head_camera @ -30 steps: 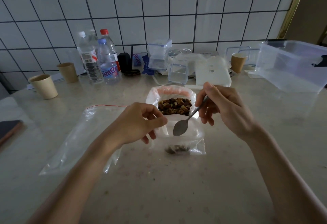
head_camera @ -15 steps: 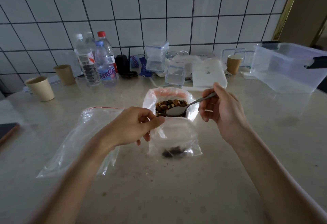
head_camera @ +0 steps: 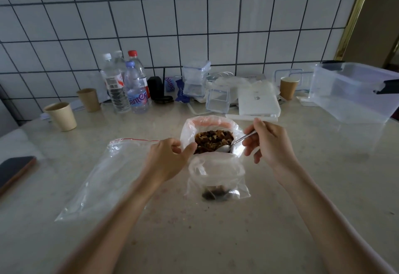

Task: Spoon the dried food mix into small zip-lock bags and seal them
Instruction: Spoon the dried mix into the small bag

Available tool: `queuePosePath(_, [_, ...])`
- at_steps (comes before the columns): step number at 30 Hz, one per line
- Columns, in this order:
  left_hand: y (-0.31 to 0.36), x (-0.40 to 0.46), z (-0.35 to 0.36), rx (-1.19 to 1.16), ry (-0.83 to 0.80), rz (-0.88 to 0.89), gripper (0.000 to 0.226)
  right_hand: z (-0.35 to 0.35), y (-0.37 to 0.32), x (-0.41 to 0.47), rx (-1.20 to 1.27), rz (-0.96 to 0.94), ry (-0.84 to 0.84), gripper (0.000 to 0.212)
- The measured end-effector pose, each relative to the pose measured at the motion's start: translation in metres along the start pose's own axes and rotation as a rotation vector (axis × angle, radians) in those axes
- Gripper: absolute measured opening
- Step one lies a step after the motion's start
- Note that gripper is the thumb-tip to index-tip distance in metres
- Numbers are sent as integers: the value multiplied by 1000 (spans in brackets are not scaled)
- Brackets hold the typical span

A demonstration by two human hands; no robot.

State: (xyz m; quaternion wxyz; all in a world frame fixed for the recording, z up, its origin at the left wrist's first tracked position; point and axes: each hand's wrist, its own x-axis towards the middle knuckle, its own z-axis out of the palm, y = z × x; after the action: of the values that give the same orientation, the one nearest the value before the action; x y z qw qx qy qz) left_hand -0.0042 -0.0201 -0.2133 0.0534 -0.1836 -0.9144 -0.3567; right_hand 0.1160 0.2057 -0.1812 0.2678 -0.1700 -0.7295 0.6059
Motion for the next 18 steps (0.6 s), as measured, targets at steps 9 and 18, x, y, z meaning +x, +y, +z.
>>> queuePosePath(9, [8,3,8,-93,-24,-39,24,14,1,-7,-35,9,-87,33])
queuePosePath(18, [16,0,2,-512,-69,-148,17,22,6,-6,23,164,-169,34])
